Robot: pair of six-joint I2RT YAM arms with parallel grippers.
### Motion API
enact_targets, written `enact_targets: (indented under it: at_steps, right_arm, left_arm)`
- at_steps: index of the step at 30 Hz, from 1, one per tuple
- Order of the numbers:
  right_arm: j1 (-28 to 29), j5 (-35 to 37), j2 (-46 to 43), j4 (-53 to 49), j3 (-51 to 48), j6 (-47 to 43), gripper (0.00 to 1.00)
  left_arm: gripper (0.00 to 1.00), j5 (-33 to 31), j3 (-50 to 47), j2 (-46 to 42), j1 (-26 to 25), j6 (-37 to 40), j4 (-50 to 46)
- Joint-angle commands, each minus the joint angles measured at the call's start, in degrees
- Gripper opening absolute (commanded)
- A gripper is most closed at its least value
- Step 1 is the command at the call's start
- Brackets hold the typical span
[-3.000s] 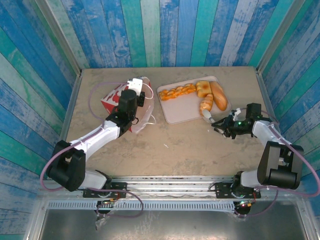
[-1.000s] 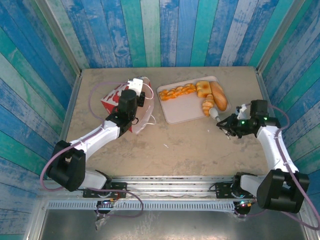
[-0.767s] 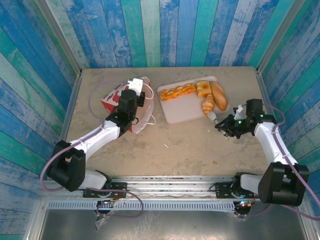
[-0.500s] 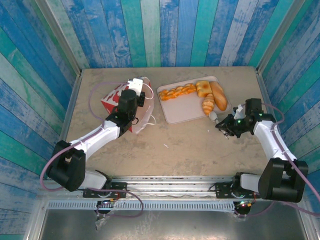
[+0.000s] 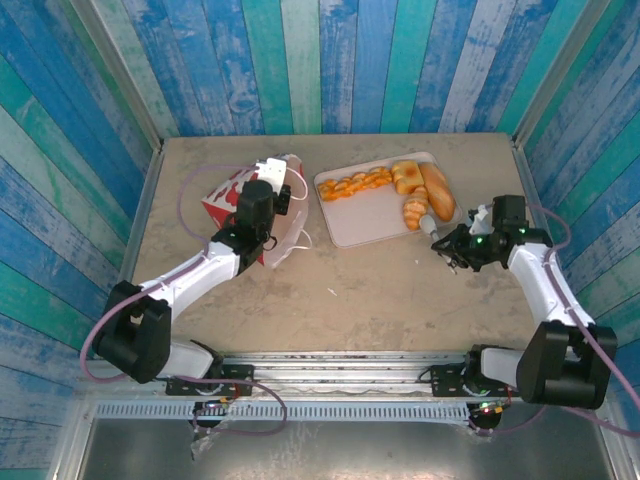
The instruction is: Take the fake bread out of the paper bag
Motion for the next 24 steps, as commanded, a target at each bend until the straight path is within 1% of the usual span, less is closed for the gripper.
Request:
enact_targets:
  at_steps: [1, 3, 5, 8, 10, 11, 14, 17, 19, 22, 24]
  right_arm:
    - [0.34, -2.51, -4.38, -2.5, 1.37, 0.35, 0.23]
    - [1.49, -4.28, -6.17, -3.28, 2.35, 0.98, 0.24]
    - [4.15, -4.78, -7.25, -3.53, 3.78, 2.24, 0.25]
    - [12.31, -2.7, -6.74, -3.36, 7.2, 4.31, 0.23]
    - [18.96, -1.78, -4.92, -2.01, 10.47, 5.7, 0.21]
    - [21.01, -1.38, -4.22, -1.43, 11.6, 5.99, 0.21]
    - [28.75, -0.09, -0.31, 0.29, 16.77, 6.73, 0.22]
    - [35.23, 2.33, 4.54, -1.03, 22.1, 5.51, 0.22]
    - [38.1, 3.75, 7.43, -2.01, 24.82, 4.68, 0.22]
    - [39.72, 4.34, 9.88, -1.94, 26.21, 4.86, 0.22]
    - [41.98, 4.89, 11.24, -1.82, 26.89, 4.71, 0.22]
  left_arm:
    - [0.0, 2.32, -1.48, -3.88, 0.08, 1.05, 2.21]
    - [0.0, 3.48, -1.98, -4.37, 0.08, 1.9, 2.63]
    - [0.0, 4.65, -2.35, -4.76, 0.03, 2.66, 2.68]
    - [0.0, 6.53, -2.34, -5.11, 0.07, 3.42, 2.77]
    - [0.0, 7.84, -2.29, -5.28, 0.08, 3.91, 2.91]
    - [0.0, 8.34, -2.32, -5.25, 0.08, 3.99, 3.03]
    - [0.0, 10.16, -2.14, -5.11, 0.08, 4.56, 3.29]
    - [0.0, 10.98, -1.12, -4.33, 0.08, 4.57, 1.96]
    - [0.0, 11.22, -0.24, -3.66, 0.08, 4.46, 0.82]
    - [0.0, 11.64, -0.18, -3.62, 0.12, 3.96, 0.99]
    - [0.0, 11.6, -0.21, -3.72, 0.07, 3.66, 1.15]
